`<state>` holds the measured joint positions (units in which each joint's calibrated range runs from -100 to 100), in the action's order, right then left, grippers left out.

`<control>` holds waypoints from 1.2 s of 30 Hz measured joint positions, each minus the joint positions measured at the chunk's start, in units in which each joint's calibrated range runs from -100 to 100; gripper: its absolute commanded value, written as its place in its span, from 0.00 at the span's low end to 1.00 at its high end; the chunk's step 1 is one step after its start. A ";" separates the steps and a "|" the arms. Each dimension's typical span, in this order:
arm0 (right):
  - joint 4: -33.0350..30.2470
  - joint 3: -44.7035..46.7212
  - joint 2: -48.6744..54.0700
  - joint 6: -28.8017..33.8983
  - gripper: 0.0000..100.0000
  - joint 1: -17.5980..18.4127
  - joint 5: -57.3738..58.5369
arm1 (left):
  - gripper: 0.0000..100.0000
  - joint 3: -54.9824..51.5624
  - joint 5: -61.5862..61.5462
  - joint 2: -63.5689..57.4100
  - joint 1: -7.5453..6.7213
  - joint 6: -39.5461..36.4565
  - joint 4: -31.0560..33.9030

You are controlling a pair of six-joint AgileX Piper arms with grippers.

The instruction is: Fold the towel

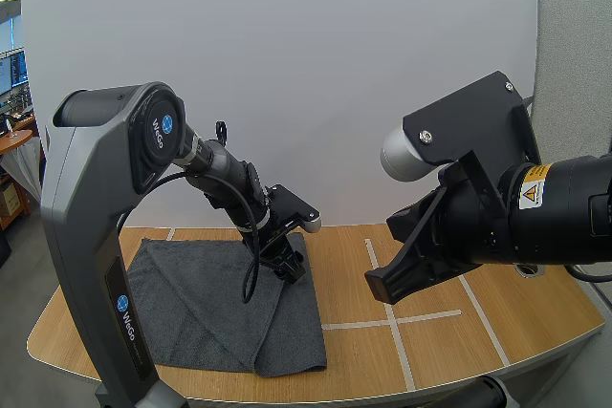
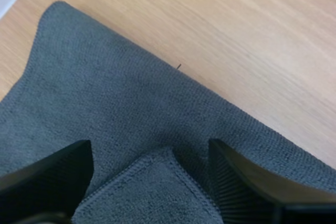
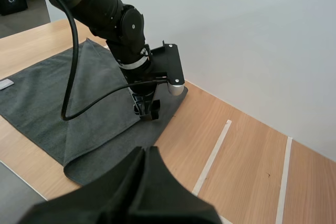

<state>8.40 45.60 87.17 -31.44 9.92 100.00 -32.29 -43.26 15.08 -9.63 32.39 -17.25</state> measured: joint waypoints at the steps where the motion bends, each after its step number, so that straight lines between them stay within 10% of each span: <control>1: -0.10 0.00 0.00 0.00 0.00 0.00 0.00 | 1.00 0.00 0.00 0.28 0.00 0.00 0.00; 15: -0.21 0.00 0.00 0.00 0.00 0.00 0.00 | 1.00 0.00 0.17 1.36 0.00 -0.23 0.57; 31: -0.21 0.00 0.00 0.00 0.00 0.00 0.00 | 0.11 0.00 0.17 1.36 0.00 -0.65 0.78; 36: -0.21 0.00 0.00 0.00 0.00 0.00 0.00 | 0.00 0.00 -1.82 1.36 0.00 -0.65 1.13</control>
<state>8.19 45.60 87.17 -31.44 9.92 100.00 -32.29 -45.08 16.44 -9.63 31.74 -16.12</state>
